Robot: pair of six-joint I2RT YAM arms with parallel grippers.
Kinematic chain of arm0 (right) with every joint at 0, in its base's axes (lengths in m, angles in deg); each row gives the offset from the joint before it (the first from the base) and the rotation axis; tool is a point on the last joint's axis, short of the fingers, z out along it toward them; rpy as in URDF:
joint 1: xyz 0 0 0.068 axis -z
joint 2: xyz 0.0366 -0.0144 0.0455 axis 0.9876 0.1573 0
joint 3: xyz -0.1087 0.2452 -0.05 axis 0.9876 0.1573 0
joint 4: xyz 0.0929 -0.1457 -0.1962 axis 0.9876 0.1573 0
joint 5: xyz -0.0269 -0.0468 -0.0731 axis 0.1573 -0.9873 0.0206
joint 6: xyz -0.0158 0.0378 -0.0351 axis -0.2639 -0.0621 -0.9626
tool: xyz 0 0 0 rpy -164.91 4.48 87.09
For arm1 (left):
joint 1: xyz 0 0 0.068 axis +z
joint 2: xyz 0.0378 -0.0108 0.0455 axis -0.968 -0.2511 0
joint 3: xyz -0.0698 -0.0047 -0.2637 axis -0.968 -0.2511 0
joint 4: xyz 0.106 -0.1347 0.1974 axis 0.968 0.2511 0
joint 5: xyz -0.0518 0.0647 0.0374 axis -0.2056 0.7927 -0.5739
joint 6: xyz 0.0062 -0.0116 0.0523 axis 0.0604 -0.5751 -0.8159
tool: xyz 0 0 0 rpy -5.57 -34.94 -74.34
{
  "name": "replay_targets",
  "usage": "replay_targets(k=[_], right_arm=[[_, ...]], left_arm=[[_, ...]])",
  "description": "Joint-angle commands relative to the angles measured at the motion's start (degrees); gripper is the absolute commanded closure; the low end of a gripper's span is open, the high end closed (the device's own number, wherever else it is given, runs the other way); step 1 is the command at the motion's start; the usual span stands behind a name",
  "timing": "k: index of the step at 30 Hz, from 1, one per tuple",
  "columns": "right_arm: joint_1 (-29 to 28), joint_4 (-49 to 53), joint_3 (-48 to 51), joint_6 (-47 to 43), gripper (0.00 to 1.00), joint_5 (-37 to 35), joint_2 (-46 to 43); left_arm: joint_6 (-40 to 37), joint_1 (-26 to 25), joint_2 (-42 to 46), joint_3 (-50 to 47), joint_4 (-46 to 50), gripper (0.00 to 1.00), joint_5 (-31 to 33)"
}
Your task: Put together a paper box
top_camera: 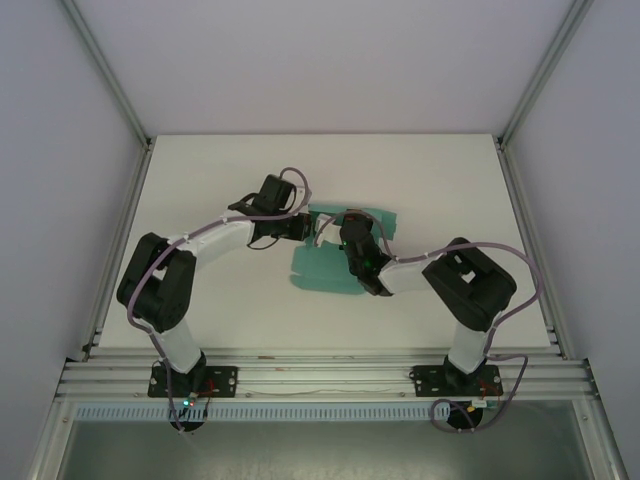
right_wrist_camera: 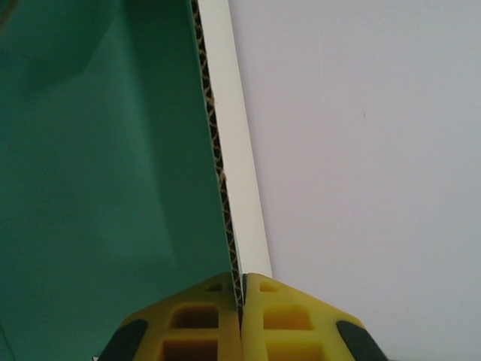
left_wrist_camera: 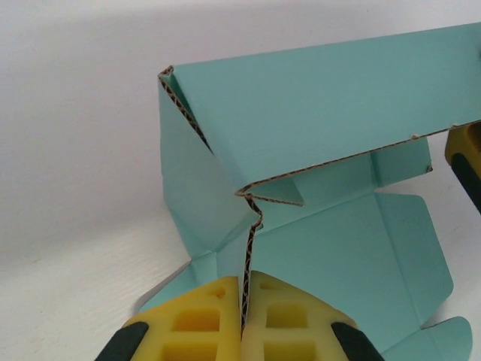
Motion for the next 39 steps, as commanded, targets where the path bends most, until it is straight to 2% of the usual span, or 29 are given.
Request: replay_targets(k=[1, 2, 3, 6, 7, 8, 9, 10, 14, 19, 24, 26, 28, 30, 33, 37, 39], right_arm=[[-0.63, -1.39, -0.11, 1.32, 1.00, 1.17, 0.40], [-0.51, -1.57, 0.05, 0.84, 1.00, 1.17, 0.27], [-0.45, -1.58, 0.22, 0.60, 1.00, 1.20, 0.04], [-0.18, -0.88, 0.65, -0.01, 1.00, 2.12, -0.89], [-0.05, -0.82, 0.75, -0.26, 1.00, 2.46, -1.10], [0.00, -0.78, 0.86, -0.59, 1.00, 2.84, -1.18], [0.03, -0.60, 0.75, -0.95, 1.00, 3.03, -1.29], [0.16, -0.50, 0.66, -1.36, 1.00, 3.17, -1.21], [0.35, -1.76, 0.57, -3.28, 1.00, 3.56, -0.25], [0.39, -5.22, 0.67, -6.95, 1.00, 4.93, 1.16], [0.37, -6.80, -0.11, -8.72, 1.00, 5.53, 1.85], [0.38, -6.20, -0.29, -8.90, 1.00, 5.79, 1.95], [0.39, -5.60, -0.43, -8.54, 1.00, 5.85, 1.97], [0.37, -5.45, -0.62, -7.78, 1.00, 5.36, 2.09], [0.39, -5.44, -0.62, -6.89, 1.00, 4.51, 2.46], [0.28, -5.66, -0.52, -6.71, 1.00, 3.56, 3.01], [0.15, -5.97, -0.58, -6.61, 1.00, 2.79, 3.30]], left_arm=[[-0.85, -0.48, 1.11, -1.41, 0.26, 0.75, 2.21], [-0.93, -0.46, 1.92, -2.00, 0.28, 0.67, 2.55], [-0.92, -0.31, 2.87, -2.62, 0.12, 0.55, 2.76], [-0.29, 0.57, 5.88, -4.19, 0.22, 0.49, 3.58], [0.15, 0.98, 6.81, -4.57, 0.41, 0.43, 3.81], [0.28, 1.60, 7.87, -4.93, 0.53, 0.31, 3.45], [0.59, 2.16, 8.95, -5.60, 0.16, 0.10, 3.23], [1.15, 2.72, 10.08, -6.15, -0.04, 0.00, 3.32], [4.12, 6.76, 14.73, -10.28, -2.94, 0.00, 4.80], [8.18, 14.42, 16.80, -12.64, -5.39, 0.00, 3.96], [8.10, 18.99, 12.87, -12.02, -7.62, 0.00, 6.61], [6.97, 20.45, 8.97, -10.56, -7.40, 0.00, 4.45], [3.29, 20.49, 5.50, -9.24, -7.62, 0.03, -0.53], [0.16, 20.27, 2.76, -8.87, -9.39, 0.08, -8.64], [-2.28, 18.60, 2.04, -10.77, -13.83, 0.12, -17.29], [-4.14, 14.97, 3.36, -14.16, -19.98, 0.13, -16.59], [-5.43, 13.21, 2.85, -14.49, -20.98, 0.17, -15.98]])
